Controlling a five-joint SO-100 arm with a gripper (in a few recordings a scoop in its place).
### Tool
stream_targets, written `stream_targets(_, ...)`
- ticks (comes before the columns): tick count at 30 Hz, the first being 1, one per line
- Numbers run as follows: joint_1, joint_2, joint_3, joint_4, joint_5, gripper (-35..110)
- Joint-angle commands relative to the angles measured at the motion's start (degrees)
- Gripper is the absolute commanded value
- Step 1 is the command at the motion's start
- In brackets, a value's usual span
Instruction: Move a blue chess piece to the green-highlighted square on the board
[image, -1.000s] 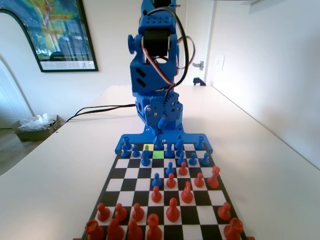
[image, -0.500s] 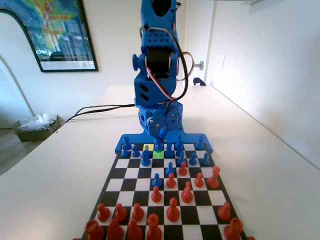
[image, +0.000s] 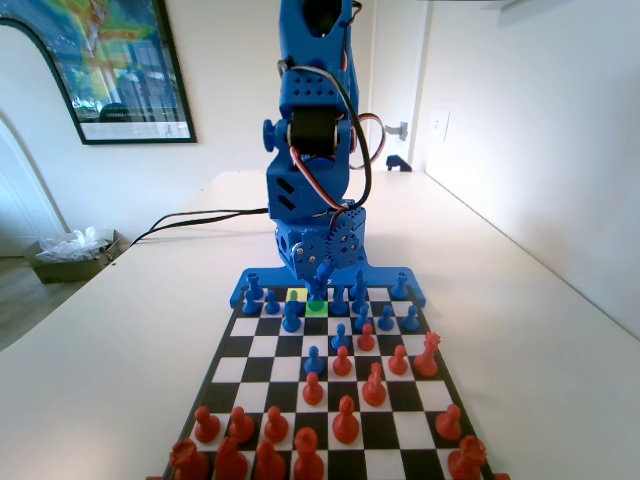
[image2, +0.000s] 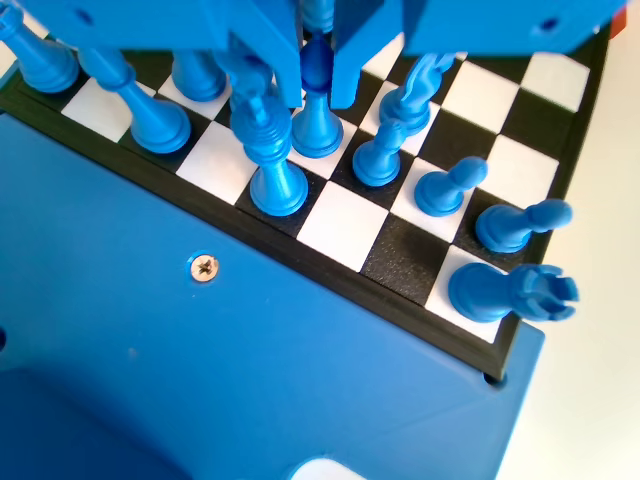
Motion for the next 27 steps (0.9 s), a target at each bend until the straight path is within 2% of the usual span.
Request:
stream_targets(1,0.6,0.7,-0.1,-0.3,-1.1,2)
stream_targets(21,1.3,0.7,-0.5,-1.2,-2.0,8)
stream_targets(27,1.3,1.8,-4.3,5.4,-1.6,8)
